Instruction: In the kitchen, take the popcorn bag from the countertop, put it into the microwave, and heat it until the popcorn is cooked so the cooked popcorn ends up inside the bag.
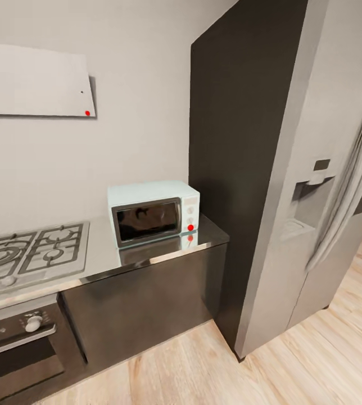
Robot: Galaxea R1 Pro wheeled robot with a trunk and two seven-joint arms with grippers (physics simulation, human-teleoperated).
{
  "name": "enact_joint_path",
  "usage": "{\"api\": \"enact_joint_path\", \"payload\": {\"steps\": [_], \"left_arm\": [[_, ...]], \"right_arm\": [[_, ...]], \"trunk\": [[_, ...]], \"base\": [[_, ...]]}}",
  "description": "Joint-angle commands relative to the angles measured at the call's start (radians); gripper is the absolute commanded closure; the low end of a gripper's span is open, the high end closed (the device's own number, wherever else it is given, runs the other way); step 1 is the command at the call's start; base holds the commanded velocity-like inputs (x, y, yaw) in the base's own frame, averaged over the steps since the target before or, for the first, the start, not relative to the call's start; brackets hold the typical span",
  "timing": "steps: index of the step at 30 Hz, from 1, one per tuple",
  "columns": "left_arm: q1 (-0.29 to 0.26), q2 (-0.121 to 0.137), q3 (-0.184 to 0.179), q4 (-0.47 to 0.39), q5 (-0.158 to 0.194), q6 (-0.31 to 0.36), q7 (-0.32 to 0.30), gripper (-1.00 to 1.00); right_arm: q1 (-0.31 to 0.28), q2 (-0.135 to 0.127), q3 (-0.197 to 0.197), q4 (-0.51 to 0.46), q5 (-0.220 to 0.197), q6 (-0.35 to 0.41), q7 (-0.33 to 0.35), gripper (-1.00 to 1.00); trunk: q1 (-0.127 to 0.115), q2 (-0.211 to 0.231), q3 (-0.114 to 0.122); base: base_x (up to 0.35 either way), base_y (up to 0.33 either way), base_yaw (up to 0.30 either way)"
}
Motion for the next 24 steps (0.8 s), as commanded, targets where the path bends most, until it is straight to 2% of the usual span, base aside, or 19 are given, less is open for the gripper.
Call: {"api": "enact_joint_path", "payload": {"steps": [1,24], "left_arm": [[-0.001,0.000,-0.008,0.001,0.011,-0.001,-0.003,-1.00],[-0.001,0.001,-0.005,0.001,0.019,-0.001,-0.002,-1.00]], "right_arm": [[-0.001,-0.001,-0.008,0.003,0.010,-0.007,0.002,-1.00],[-0.001,0.001,-0.007,0.003,0.012,-0.005,0.002,-1.00]], "trunk": [[0.000,-0.001,-0.002],[0.000,-0.001,-0.019]], "base": [[0.000,0.000,0.231],[0.000,0.000,0.230]]}}
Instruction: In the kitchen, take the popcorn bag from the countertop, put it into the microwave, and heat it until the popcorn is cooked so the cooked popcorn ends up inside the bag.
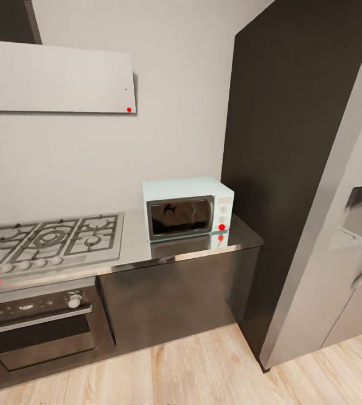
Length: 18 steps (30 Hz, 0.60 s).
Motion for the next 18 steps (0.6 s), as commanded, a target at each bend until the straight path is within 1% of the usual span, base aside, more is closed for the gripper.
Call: {"api": "enact_joint_path", "payload": {"steps": [1,16,18], "left_arm": [[-0.001,0.000,-0.009,0.001,0.011,-0.001,-0.003,-1.00],[-0.001,0.000,-0.008,0.001,0.011,-0.001,-0.003,-1.00],[-0.001,0.000,-0.008,0.001,0.011,-0.001,-0.003,-1.00]], "right_arm": [[-0.001,-0.001,-0.009,0.003,0.010,-0.007,0.002,-1.00],[-0.001,-0.001,-0.009,0.003,0.010,-0.007,0.002,-1.00],[-0.001,-0.001,-0.009,0.003,0.010,-0.007,0.002,-1.00]], "trunk": [[0.000,-0.001,-0.002],[0.000,-0.001,-0.013],[0.000,-0.001,-0.014]], "base": [[0.000,0.000,0.230],[0.000,0.000,0.230],[0.000,0.000,0.113]]}}
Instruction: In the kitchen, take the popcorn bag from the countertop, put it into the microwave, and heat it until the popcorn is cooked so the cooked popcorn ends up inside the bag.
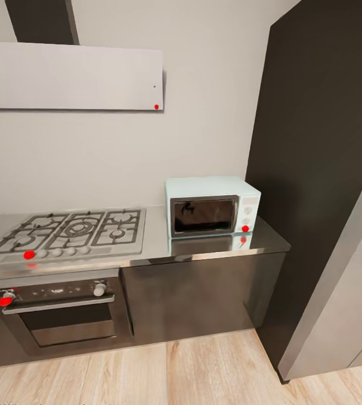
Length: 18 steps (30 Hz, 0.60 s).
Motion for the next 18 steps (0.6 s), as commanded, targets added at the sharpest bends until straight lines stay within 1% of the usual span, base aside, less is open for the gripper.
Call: {"api": "enact_joint_path", "payload": {"steps": [1,4,6,11,18], "left_arm": [[-0.001,0.000,-0.008,0.001,0.011,-0.001,-0.003,-1.00],[-0.001,0.000,-0.008,0.001,0.011,-0.001,-0.003,-1.00],[-0.001,0.000,-0.008,0.001,0.011,-0.001,-0.003,-1.00],[-0.001,0.000,-0.009,0.001,0.010,-0.001,-0.003,-1.00],[-0.001,0.000,-0.008,0.001,0.010,-0.001,-0.003,-1.00]], "right_arm": [[-0.001,-0.001,-0.009,0.003,0.010,-0.006,0.002,-1.00],[-0.001,-0.001,-0.008,0.003,0.010,-0.006,0.003,-1.00],[-0.001,-0.001,-0.007,0.003,0.010,-0.006,0.003,-1.00],[-0.001,0.000,-0.007,0.004,0.010,-0.006,0.004,-1.00],[-0.001,0.000,-0.007,0.004,0.011,-0.006,0.003,-1.00]], "trunk": [[0.000,-0.001,-0.001],[0.000,-0.001,-0.002],[0.000,-0.001,-0.002],[0.000,-0.001,-0.002],[0.000,-0.001,-0.002]], "base": [[0.000,0.000,0.056],[0.000,-0.036,0.025],[0.000,-0.199,0.005],[0.017,-0.265,0.001],[0.078,-0.274,0.000]]}}
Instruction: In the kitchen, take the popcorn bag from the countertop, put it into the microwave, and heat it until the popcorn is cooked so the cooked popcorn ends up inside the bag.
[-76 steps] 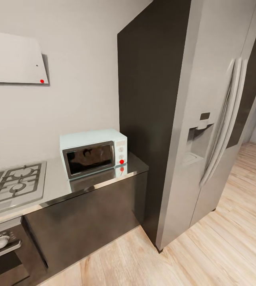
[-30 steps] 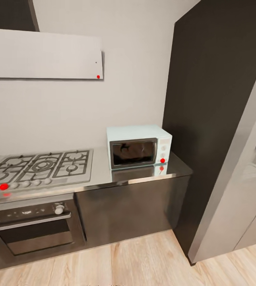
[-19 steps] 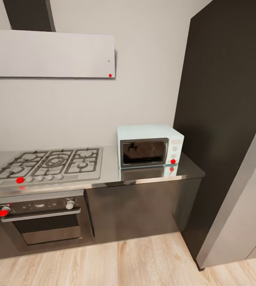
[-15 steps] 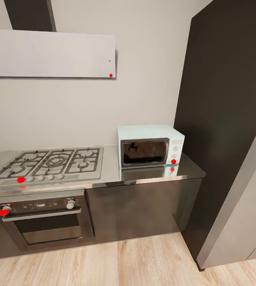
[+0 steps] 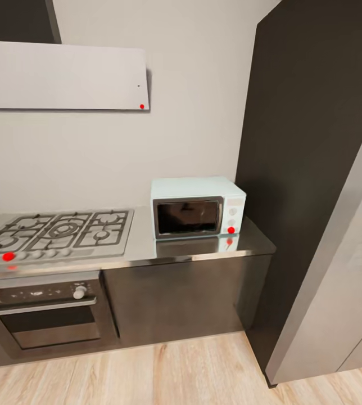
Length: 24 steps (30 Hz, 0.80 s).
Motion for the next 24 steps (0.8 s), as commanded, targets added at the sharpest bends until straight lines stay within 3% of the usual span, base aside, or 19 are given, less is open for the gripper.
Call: {"api": "enact_joint_path", "payload": {"steps": [1,24], "left_arm": [[-0.001,0.000,-0.008,0.001,0.011,-0.001,-0.003,-1.00],[-0.001,0.003,-0.008,0.001,0.011,-0.001,-0.003,-1.00]], "right_arm": [[-0.001,0.000,-0.009,0.003,0.010,-0.006,0.002,-1.00],[-0.001,0.000,-0.009,0.004,0.011,-0.005,0.003,-1.00]], "trunk": [[0.000,-0.001,-0.001],[0.000,-0.001,-0.001]], "base": [[0.104,-0.274,0.000],[0.108,-0.274,0.000]]}}
